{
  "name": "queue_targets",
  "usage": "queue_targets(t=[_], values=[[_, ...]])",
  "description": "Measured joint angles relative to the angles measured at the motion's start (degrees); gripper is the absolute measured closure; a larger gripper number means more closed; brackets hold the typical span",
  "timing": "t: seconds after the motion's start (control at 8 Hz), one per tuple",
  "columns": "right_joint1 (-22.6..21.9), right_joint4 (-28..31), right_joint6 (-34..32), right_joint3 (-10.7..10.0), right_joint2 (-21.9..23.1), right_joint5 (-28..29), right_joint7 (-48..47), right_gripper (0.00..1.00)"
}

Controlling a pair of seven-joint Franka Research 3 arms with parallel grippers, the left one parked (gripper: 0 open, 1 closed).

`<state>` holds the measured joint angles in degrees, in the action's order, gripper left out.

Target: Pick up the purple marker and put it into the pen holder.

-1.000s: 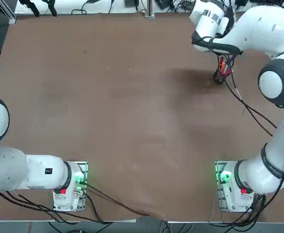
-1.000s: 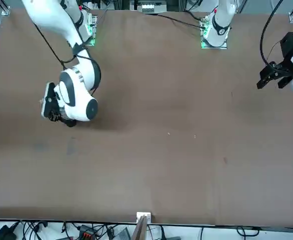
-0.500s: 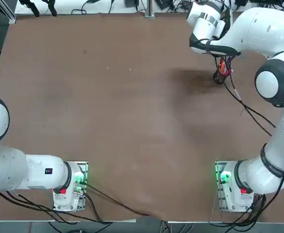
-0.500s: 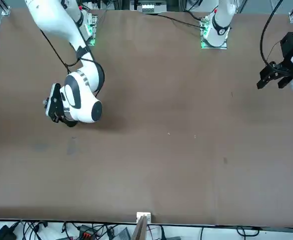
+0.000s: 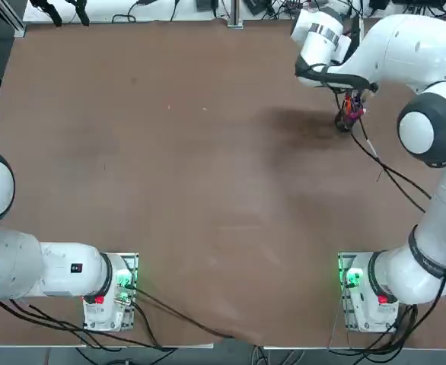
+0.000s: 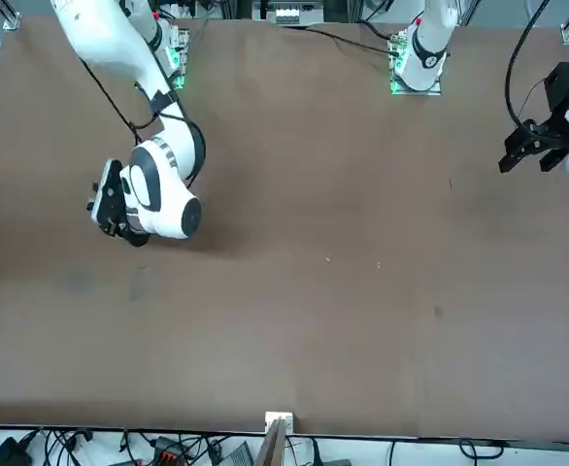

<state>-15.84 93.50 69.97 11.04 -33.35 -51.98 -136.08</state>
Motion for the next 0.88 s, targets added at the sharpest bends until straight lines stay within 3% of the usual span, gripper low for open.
queue_targets(t=[0.25, 0.5, 0.88], values=[[-0.1, 0.0, -0.4, 0.0, -0.5, 0.0, -0.3, 0.0], [-0.1, -1.2, -0.4, 0.0, -0.4, 0.9, 3.2, 0.0], [1.4, -7.7, 1.9, -0.4, 1.9, 9.2, 20.3, 0.0]])
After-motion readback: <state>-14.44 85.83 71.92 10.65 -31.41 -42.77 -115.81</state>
